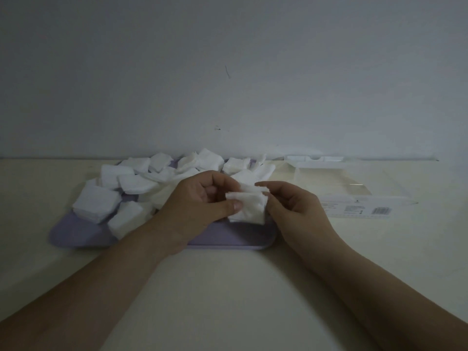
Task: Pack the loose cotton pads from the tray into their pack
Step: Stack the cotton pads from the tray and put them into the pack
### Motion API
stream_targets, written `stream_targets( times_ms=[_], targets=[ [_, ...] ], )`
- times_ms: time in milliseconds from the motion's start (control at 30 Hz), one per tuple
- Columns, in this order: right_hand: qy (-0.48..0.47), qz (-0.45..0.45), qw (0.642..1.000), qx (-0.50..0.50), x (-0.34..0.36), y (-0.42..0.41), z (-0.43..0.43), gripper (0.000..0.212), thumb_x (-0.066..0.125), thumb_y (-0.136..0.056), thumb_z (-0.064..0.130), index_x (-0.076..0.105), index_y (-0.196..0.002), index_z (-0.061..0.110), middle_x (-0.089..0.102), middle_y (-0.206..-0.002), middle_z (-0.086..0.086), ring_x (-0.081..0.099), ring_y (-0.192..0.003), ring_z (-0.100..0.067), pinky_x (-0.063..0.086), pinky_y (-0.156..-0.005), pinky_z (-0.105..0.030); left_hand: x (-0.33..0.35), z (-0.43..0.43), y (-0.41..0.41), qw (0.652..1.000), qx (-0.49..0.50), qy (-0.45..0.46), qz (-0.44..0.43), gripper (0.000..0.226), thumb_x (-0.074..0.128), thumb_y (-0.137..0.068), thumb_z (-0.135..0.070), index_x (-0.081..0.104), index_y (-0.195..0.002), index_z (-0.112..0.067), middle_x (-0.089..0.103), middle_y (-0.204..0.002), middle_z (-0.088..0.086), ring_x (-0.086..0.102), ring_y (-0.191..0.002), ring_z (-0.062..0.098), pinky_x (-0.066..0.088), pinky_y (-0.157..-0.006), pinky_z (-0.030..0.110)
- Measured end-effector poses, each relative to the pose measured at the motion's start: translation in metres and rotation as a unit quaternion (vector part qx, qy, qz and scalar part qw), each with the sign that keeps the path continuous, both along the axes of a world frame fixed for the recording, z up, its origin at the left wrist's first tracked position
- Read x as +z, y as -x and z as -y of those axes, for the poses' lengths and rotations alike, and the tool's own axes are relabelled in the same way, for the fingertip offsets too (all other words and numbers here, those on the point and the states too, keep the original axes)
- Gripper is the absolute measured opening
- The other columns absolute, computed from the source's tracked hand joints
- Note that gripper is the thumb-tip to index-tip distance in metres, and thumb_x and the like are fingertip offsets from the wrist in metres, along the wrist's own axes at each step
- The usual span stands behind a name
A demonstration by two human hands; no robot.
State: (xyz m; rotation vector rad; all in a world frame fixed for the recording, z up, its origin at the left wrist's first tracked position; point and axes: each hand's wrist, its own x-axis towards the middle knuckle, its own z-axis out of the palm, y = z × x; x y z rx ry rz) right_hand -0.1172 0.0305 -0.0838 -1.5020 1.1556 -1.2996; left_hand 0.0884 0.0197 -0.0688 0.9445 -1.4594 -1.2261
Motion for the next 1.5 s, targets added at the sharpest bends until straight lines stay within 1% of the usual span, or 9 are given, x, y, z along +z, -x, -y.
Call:
stream_targets(
  times_ms=[367, 533, 733, 867, 933, 1000, 1133, 1300, 1500],
  targets=[
    [-0.048, 0.079, 0.992, 0.085, 0.006, 0.002, -0.001, 0.028, 0.073, -0.091, 0.028, 0.073, -0.115, 0.015, 0.078, -0.11, -0.009, 0.073, -0.107, -0.025, 0.053, -0.103, -0.044, -0.005, 0.004, 0.004, 0.997, 0.074, 0.022, 0.029, 0.036, 0.082, -0.078, 0.006, 0.071, -0.106, -0.013, 0.076, -0.092, 0.007, 0.071, -0.082, 0.016, 0.059, -0.071, 0.024],
    [0.01, -0.011, 0.996, 0.083, 0.001, 0.003, 0.0, 0.03, 0.07, -0.089, -0.008, 0.068, -0.112, 0.01, 0.079, -0.106, -0.009, 0.075, -0.104, -0.027, 0.056, -0.099, -0.05, -0.009, 0.004, 0.004, 0.989, 0.046, 0.035, 0.134, 0.053, 0.089, -0.073, -0.016, 0.07, -0.119, -0.034, 0.075, -0.1, -0.006, 0.072, -0.093, 0.014, 0.059, -0.085, 0.028],
    [0.07, -0.123, 0.99, 0.03, -0.003, 0.0, -0.003, 0.034, 0.068, -0.094, 0.003, 0.063, -0.122, 0.022, 0.073, -0.113, 0.008, 0.069, -0.108, -0.006, 0.053, -0.093, -0.021, -0.012, 0.002, 0.007, 0.969, 0.067, 0.099, 0.216, 0.01, 0.085, -0.079, -0.016, 0.075, -0.079, -0.019, 0.053, -0.058, -0.006, 0.04, -0.053, 0.004, 0.034, -0.053, 0.016],
    [0.06, -0.194, 0.979, 0.005, -0.002, -0.002, -0.003, 0.053, 0.063, -0.098, 0.013, 0.049, -0.146, 0.03, 0.064, -0.133, 0.016, 0.059, -0.122, 0.004, 0.044, -0.102, -0.011, -0.013, 0.004, 0.008, 0.967, 0.082, 0.093, 0.222, 0.011, 0.081, -0.079, -0.021, 0.072, -0.082, -0.024, 0.054, -0.059, -0.005, 0.044, -0.054, 0.01, 0.039, -0.055, 0.024],
    [0.026, -0.243, 0.969, 0.037, -0.003, -0.003, -0.004, 0.061, 0.056, -0.102, 0.019, 0.033, -0.157, 0.032, 0.056, -0.144, 0.015, 0.053, -0.13, 0.001, 0.041, -0.109, -0.019, -0.014, 0.004, 0.01, 0.964, 0.057, 0.097, 0.24, 0.015, 0.073, -0.084, -0.019, 0.071, -0.097, -0.026, 0.07, -0.074, -0.001, 0.061, -0.065, 0.017, 0.052, -0.065, 0.036],
    [0.007, -0.283, 0.957, 0.063, -0.002, -0.005, -0.007, 0.064, 0.05, -0.106, 0.023, 0.019, -0.161, 0.032, 0.047, -0.143, 0.019, 0.044, -0.13, 0.005, 0.032, -0.104, -0.01, -0.015, 0.004, 0.011, 0.963, 0.033, 0.102, 0.248, 0.023, 0.066, -0.09, -0.014, 0.069, -0.107, -0.029, 0.075, -0.087, -0.002, 0.07, -0.082, 0.019, 0.059, -0.079, 0.041],
    [0.039, -0.215, 0.976, 0.004, 0.004, -0.01, -0.01, 0.058, 0.057, -0.102, 0.019, 0.036, -0.156, 0.028, 0.058, -0.13, 0.02, 0.052, -0.113, 0.012, 0.035, -0.088, 0.005, -0.015, 0.003, 0.01, 0.969, 0.047, 0.118, 0.213, 0.018, 0.069, -0.091, -0.012, 0.072, -0.101, -0.027, 0.075, -0.085, -0.001, 0.069, -0.078, 0.016, 0.055, -0.077, 0.037],
    [0.091, -0.119, 0.987, -0.052, 0.022, -0.002, -0.01, 0.043, 0.075, -0.088, 0.014, 0.063, -0.129, 0.022, 0.076, -0.099, 0.012, 0.072, -0.095, -0.002, 0.056, -0.088, -0.025, -0.005, 0.006, 0.015, 0.96, 0.085, 0.141, 0.224, 0.015, 0.078, -0.085, -0.02, 0.075, -0.096, -0.029, 0.068, -0.09, -0.007, 0.064, -0.081, 0.006, 0.046, -0.076, 0.021],
    [0.01, -0.001, 1.0, -0.02, 0.053, 0.028, -0.006, 0.007, 0.076, -0.087, 0.014, 0.077, -0.095, 0.013, 0.079, -0.089, -0.006, 0.076, -0.091, -0.028, 0.06, -0.089, -0.054, 0.027, 0.002, 0.051, 0.985, 0.058, 0.093, 0.132, 0.011, 0.067, -0.094, -0.022, 0.072, -0.104, -0.018, 0.078, -0.092, 0.011, 0.074, -0.087, 0.03, 0.05, -0.065, 0.023]
  ],
)
